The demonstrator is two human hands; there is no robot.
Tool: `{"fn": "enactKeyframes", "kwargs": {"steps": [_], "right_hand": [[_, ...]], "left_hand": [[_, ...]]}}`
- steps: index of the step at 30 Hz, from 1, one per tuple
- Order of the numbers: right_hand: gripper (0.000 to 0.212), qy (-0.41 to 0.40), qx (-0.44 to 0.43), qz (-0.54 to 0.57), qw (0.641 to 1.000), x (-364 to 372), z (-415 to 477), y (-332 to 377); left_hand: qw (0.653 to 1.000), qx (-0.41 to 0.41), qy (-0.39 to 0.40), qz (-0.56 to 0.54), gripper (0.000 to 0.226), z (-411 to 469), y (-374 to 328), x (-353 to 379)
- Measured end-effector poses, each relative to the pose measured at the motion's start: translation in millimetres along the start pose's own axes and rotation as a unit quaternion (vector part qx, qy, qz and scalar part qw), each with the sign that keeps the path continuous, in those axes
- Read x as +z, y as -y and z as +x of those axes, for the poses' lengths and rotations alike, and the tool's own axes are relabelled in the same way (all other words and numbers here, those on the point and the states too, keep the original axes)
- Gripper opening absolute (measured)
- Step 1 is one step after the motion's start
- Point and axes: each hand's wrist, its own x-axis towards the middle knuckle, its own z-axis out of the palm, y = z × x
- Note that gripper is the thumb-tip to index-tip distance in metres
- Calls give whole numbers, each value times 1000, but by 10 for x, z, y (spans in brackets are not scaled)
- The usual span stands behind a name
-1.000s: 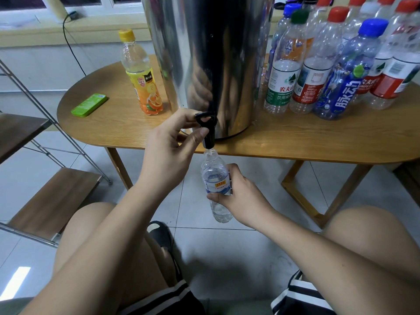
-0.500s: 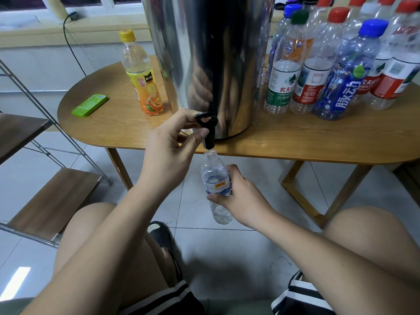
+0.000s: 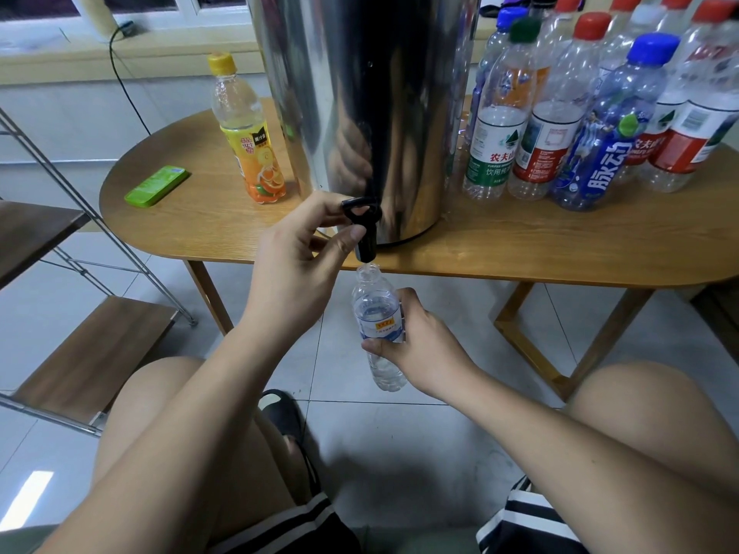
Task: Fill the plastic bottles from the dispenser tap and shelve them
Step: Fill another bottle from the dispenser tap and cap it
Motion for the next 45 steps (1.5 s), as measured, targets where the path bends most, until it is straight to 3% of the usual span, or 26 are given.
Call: {"fn": "enactKeyframes", "kwargs": {"steps": [45], "right_hand": [[56, -27, -27, 3, 999, 101, 110, -54]], "left_hand": [[1000, -5, -4, -17, 16, 15, 21, 11]]}}
